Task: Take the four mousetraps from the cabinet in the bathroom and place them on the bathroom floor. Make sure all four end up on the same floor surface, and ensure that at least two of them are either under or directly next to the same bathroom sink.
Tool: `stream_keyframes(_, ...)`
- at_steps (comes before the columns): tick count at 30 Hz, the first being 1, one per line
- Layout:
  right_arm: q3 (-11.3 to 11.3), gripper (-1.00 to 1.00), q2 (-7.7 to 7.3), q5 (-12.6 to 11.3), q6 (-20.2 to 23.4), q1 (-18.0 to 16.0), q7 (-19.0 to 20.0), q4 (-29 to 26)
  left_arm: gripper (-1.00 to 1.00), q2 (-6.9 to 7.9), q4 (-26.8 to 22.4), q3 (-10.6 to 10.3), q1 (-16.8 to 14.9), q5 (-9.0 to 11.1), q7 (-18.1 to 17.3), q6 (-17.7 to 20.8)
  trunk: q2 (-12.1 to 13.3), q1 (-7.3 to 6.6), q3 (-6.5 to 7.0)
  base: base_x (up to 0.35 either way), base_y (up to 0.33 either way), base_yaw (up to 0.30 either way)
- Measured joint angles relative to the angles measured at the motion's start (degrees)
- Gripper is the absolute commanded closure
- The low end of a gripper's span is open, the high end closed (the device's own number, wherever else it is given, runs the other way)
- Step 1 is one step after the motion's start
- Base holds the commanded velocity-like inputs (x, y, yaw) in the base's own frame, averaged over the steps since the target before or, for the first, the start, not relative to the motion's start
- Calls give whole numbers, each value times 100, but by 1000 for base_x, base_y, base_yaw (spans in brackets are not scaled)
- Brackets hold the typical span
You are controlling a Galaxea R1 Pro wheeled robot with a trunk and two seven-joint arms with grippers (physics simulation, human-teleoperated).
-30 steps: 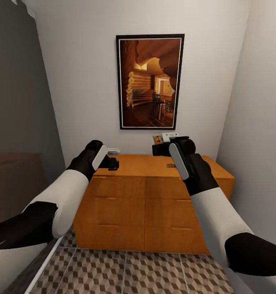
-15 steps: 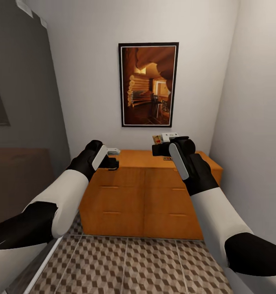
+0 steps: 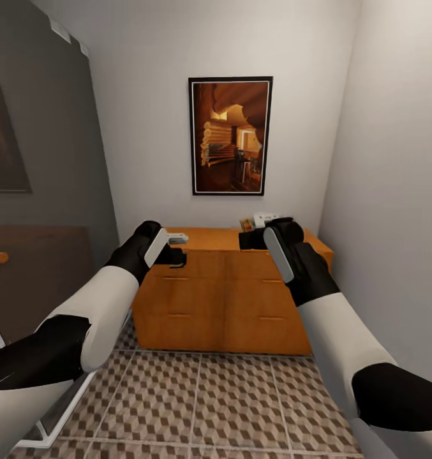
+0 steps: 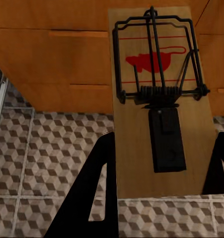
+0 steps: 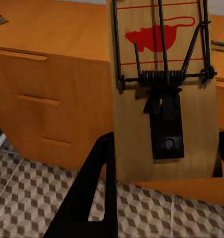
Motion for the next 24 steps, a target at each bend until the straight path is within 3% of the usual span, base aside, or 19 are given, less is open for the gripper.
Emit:
stream_keyframes(6,-1,100,-59,0,0,0,6,823,100,8,57,3,51,-8,11,-32,0,0,0,-349,0,0)
stream_keyframes(9,1,100,-135,0,0,30,18,1680,100,29,182,7,136,-5,16,-230,1,0,-1,-349,0,0)
stream_keyframes(12,15,100,-173,62,-10,117,40,3118,100,63,634,8,441,2,23,-963,1,1,-2,-349,0,0)
stream_keyframes(14,23,100,-177,202,-674,137,47,3947,100,71,1050,9,552,15,26,-1462,1,0,-1,-349,0,0)
stream_keyframes(18,40,100,-183,607,-2246,158,123,5550,100,84,2441,12,661,40,30,-2862,1,1,-2,-349,0,0)
stream_keyframes(21,30,100,-194,756,-3122,276,224,6117,100,153,2835,13,902,64,34,-3738,0,1,-2,-349,0,0)
stream_keyframes(24,22,100,-331,827,-3547,807,293,6295,100,232,2965,17,1413,77,28,-4162,0,1,-3,-349,0,0)
